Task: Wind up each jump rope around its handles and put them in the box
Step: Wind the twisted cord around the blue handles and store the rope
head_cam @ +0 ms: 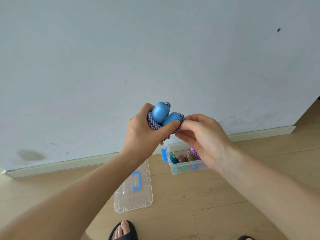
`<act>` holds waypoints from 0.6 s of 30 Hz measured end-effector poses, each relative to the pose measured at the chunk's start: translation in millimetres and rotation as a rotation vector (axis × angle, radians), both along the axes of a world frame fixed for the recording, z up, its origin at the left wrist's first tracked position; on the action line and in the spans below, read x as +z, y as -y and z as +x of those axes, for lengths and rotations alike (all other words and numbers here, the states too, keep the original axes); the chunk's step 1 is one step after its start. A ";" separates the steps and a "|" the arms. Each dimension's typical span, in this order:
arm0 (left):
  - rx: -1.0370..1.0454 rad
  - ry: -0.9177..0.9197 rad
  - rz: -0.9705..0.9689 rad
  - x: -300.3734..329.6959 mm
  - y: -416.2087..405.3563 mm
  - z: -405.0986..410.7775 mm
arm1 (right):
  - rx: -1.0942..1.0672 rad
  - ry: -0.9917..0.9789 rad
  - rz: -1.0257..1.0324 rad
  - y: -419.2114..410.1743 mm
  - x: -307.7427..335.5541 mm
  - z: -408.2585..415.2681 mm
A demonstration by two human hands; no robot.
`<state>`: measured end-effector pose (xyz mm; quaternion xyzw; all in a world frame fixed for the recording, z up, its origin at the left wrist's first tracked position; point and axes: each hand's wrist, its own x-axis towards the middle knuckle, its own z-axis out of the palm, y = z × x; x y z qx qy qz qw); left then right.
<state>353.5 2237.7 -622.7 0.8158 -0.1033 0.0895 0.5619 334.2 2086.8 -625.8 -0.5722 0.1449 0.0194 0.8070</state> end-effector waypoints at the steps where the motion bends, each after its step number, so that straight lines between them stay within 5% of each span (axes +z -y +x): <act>1: 0.002 0.006 0.008 0.1 -0.4 0.4 | 0.002 -0.005 0.005 0.3 0.3 0.3; 18: 0.016 -0.104 -0.074 -3.3 -4.9 8.0 | 0.220 -0.038 0.152 6.8 6.4 5.5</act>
